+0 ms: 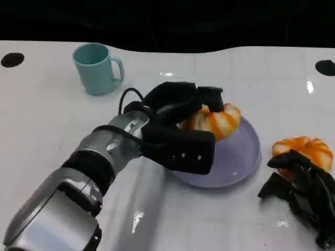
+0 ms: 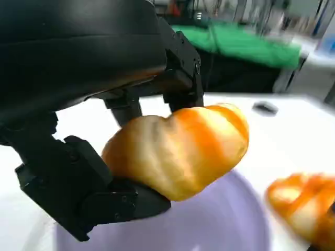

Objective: Grasp the bread from the table and place it into the plate.

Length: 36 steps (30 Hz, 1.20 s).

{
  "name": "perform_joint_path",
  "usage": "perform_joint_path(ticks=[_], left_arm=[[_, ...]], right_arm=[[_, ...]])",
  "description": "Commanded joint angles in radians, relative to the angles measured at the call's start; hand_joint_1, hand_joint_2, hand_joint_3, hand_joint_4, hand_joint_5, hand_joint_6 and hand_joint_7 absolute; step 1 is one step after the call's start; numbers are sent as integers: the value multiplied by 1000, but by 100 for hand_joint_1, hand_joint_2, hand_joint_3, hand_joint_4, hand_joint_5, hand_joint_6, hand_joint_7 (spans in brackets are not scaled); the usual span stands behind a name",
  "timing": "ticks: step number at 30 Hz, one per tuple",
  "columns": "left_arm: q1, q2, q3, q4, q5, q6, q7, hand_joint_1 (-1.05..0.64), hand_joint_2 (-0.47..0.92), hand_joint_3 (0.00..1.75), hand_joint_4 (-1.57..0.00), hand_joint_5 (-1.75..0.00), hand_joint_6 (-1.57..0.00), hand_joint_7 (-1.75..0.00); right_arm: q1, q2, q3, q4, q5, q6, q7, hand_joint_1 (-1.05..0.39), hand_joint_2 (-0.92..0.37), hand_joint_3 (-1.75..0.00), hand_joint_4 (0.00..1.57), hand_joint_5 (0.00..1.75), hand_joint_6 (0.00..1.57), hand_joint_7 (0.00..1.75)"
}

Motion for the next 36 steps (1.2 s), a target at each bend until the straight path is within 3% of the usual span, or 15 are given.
perform_joint_path(ticks=[1, 7, 21, 25, 26, 28, 30, 33, 36], left_arm=[[-41, 25, -27, -17, 33, 42, -32, -83, 92, 59, -18, -30, -31, -10], [-42, 28, -33, -26, 40, 62, -29, -92, 92, 69, -13, -27, -31, -7], [-27, 40, -12, -50, 16, 54, -9, -91, 92, 66, -19, -33, -38, -9], [-14, 48, -2, -65, 12, 41, 25, -87, 92, 59, -19, -47, -44, -11], [-9, 51, 2, -68, 11, 30, 40, -86, 92, 55, -14, -66, -44, -18], [-4, 54, 7, -68, 11, 17, 58, -85, 92, 54, -8, -84, -42, -25], [-1, 57, 12, -67, 11, 10, 63, -85, 92, 53, -6, -88, -41, -28], [12, 72, 27, -83, -2, -4, 55, -85, 92, 52, -2, -103, -23, -61], [20, 81, 33, -97, -10, -9, 48, -85, 92, 52, -2, -104, -20, -68]], right_arm=[[24, -5, 3, -2, -8, 7, -6, -54, -92, -23, 63, 157, 58, 127], [22, -6, 2, 4, -12, -5, -7, -54, -92, -23, 62, 158, 58, 127], [17, -7, -7, 13, 2, 2, 13, -54, -92, -24, 61, 159, 58, 128], [18, -7, -7, 8, 0, 11, 2, -53, -92, -23, 61, 158, 57, 127], [17, -7, -6, 9, -1, 10, 0, -53, -92, -22, 62, 158, 58, 127], [16, -8, -6, 11, -3, 9, -2, -53, -92, -22, 62, 157, 58, 127], [15, -8, -6, 12, -1, 10, 3, -53, -92, -22, 62, 157, 58, 127], [14, -5, -12, 10, 12, 21, 11, -52, -92, -21, 63, 156, 58, 126], [14, -4, -12, 10, 14, 21, 15, -51, -92, -23, 63, 154, 57, 125]])
